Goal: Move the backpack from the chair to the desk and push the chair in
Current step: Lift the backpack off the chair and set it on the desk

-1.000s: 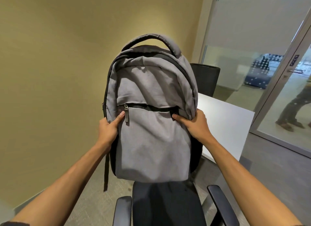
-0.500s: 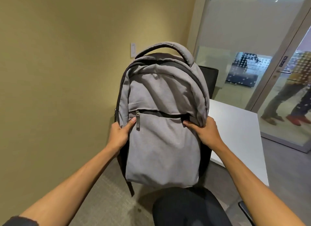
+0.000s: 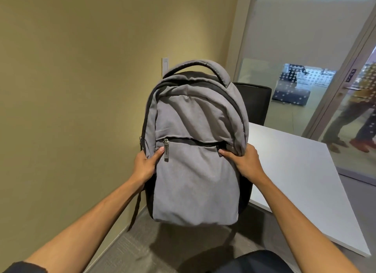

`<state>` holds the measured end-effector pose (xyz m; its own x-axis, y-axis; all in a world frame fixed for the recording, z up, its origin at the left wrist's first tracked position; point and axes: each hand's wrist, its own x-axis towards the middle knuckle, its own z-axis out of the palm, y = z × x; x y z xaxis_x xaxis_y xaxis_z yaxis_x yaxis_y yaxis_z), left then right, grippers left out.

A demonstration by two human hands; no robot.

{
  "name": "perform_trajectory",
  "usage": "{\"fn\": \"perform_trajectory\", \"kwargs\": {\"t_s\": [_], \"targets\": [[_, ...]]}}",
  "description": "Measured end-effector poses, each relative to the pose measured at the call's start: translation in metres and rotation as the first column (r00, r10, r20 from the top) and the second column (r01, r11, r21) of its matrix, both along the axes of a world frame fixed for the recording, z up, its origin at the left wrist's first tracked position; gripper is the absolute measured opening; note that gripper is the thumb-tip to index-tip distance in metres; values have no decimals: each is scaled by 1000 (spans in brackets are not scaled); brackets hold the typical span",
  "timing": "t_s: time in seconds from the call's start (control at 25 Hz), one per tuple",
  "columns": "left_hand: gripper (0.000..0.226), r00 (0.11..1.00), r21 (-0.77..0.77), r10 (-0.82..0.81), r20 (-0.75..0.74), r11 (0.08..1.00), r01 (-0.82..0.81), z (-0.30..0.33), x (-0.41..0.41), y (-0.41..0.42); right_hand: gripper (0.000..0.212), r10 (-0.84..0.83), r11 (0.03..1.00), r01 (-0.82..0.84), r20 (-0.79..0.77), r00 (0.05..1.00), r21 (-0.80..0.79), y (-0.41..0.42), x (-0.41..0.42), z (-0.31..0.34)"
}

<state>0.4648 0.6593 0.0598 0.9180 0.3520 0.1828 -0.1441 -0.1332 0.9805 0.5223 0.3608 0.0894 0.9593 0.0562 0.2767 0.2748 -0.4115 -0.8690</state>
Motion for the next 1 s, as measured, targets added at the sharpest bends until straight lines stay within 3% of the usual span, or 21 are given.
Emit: {"fn": "perform_trajectory", "kwargs": {"t_s": [0.28,0.44,0.64,0.8,1.0], "targets": [[12,999,49,39,24,998,-40,-4,72,48,84,43,996,-40,39,998,-77,56,94,8],[27,998,107,55,-8,993,-54,-16,128,84,69,9,995,-11,-12,1000,-100,93,161,5],[49,998,143,10,-57,990,-2,-27,227,136,67,-99,978,86,-58,993,-189,140,251,-1],[40,997,122,33,-69,992,-24,-31,289,150,64,-129,947,99,-80,988,-307,168,324,11],[51,989,61,60,-138,997,-52,-62,370,160,60,-162,908,90,-144,976,-410,191,424,-2]]}}
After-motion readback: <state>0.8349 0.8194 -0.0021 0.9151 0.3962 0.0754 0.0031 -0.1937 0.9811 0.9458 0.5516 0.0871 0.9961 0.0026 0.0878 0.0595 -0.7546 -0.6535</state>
